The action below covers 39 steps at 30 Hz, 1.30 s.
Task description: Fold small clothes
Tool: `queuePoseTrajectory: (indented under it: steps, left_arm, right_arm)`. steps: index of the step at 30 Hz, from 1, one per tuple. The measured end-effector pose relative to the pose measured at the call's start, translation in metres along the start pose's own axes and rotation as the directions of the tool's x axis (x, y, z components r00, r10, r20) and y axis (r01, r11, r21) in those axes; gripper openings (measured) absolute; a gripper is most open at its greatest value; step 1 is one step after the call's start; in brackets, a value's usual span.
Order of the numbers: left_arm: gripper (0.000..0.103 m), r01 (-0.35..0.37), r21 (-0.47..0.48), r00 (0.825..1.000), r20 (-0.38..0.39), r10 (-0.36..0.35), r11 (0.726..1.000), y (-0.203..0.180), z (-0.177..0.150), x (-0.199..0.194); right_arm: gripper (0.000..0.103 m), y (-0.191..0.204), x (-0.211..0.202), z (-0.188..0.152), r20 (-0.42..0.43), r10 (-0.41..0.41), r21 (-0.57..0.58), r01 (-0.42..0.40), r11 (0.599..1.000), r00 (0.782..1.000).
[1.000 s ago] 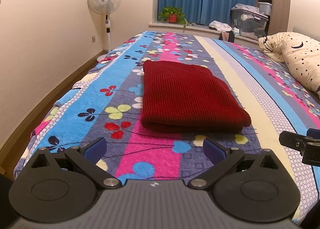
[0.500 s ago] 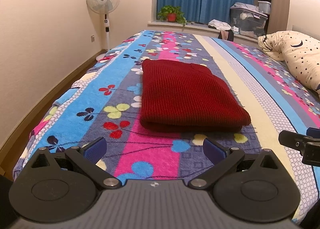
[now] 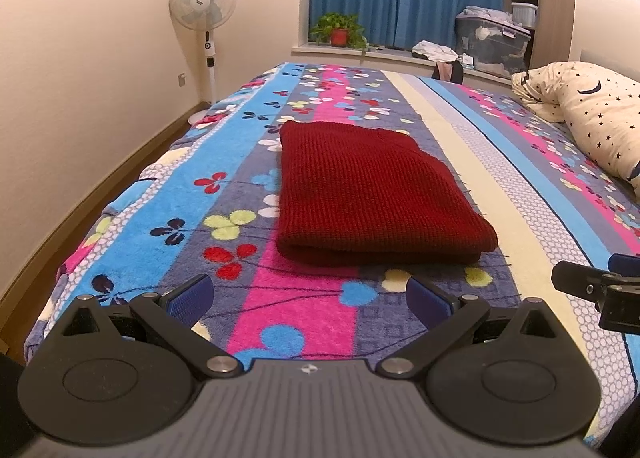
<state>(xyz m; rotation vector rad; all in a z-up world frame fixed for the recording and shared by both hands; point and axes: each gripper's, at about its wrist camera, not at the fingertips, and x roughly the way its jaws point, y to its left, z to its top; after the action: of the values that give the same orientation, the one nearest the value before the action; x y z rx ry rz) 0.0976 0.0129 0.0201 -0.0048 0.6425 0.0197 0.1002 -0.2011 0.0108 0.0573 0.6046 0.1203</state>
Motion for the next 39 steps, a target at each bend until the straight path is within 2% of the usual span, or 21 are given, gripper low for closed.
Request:
queuePoseTrajectory:
  steps: [39]
  left_arm:
    - [0.103, 0.025, 0.012, 1.000, 0.004, -0.025, 1.000, 0.0058, -0.0004, -0.0007]
  right_arm:
    - [0.097, 0.0056, -0.0025, 0.0007, 0.022, 0.020, -0.038, -0.019, 0.999, 1.000]
